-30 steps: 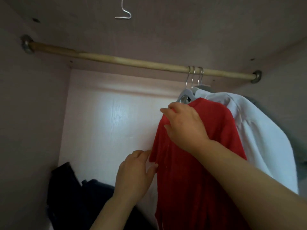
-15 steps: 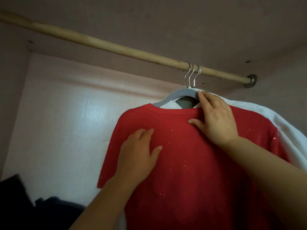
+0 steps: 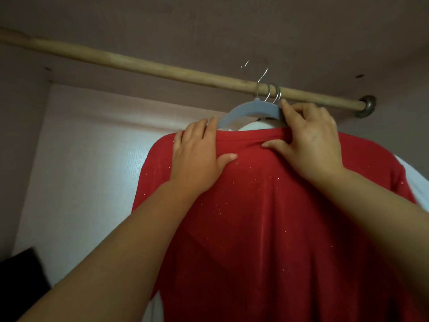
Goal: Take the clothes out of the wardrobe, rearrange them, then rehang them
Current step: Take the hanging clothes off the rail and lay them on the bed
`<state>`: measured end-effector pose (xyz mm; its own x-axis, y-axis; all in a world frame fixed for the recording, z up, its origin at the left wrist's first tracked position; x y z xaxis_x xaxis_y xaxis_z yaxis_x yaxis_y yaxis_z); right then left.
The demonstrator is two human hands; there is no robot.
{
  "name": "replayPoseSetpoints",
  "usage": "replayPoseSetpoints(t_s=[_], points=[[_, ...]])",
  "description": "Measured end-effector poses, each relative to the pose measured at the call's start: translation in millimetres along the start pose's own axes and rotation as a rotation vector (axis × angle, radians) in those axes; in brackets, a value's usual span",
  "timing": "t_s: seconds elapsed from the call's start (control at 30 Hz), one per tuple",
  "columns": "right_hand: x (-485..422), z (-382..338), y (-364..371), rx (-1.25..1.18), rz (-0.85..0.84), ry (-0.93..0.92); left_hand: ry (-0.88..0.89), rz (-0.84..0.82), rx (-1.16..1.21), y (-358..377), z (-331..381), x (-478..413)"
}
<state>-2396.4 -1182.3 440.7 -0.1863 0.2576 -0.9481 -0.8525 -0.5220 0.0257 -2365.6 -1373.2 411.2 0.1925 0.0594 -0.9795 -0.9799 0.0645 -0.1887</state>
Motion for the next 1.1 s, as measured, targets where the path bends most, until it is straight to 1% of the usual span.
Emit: replayPoseSetpoints(t_s=[0.07, 0.17, 0.27, 0.47, 0.6, 0.73, 0.87, 0.97, 1.1], points=[[-2, -2, -7, -0.006, 0.009, -0.002, -0.013, 0.0, -0.025, -6, -2, -5], [12, -12, -18, -0.014, 0.019, -0.034, -0.014, 0.0, 0.014, -19, 0, 4], [43, -26, -29, -0.045, -0.027, -0.038, 0.031, -0.01, 0.043, -27, -2, 33], [134, -52, -55, -0.165, -0.187, 0.014, 0.075, -0.048, 0.076, -37, 2, 135], [197, -71, -69, -0.231, -0.292, 0.017, 0.013, -0.126, 0.104, -44, 7, 212], [255, -88, -91, -0.289, -0.383, 0.035, -0.031, -0.247, 0.121, -57, 18, 276], [297, -100, -131, -0.315, -0.442, 0.069, -0.054, -0.319, 0.126, -72, 35, 323], [324, -107, -173, -0.26, -0.512, 0.123, -0.027, -0.355, 0.156, -89, 55, 353], [350, -121, -246, -0.152, -0.59, 0.198, 0.002, -0.409, 0.301, -117, 85, 386]])
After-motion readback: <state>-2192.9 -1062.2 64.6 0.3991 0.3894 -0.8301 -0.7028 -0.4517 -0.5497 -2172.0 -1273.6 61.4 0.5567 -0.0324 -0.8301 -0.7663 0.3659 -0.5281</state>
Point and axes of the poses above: each hand's wrist, its own x-axis away from the middle knuckle, its own y-axis out of the palm, z = x × y, the point moved 4 cm from there along -x, towards the middle knuckle, and after that the axes turned 4 degrees about -y, right-handed, at the moved point
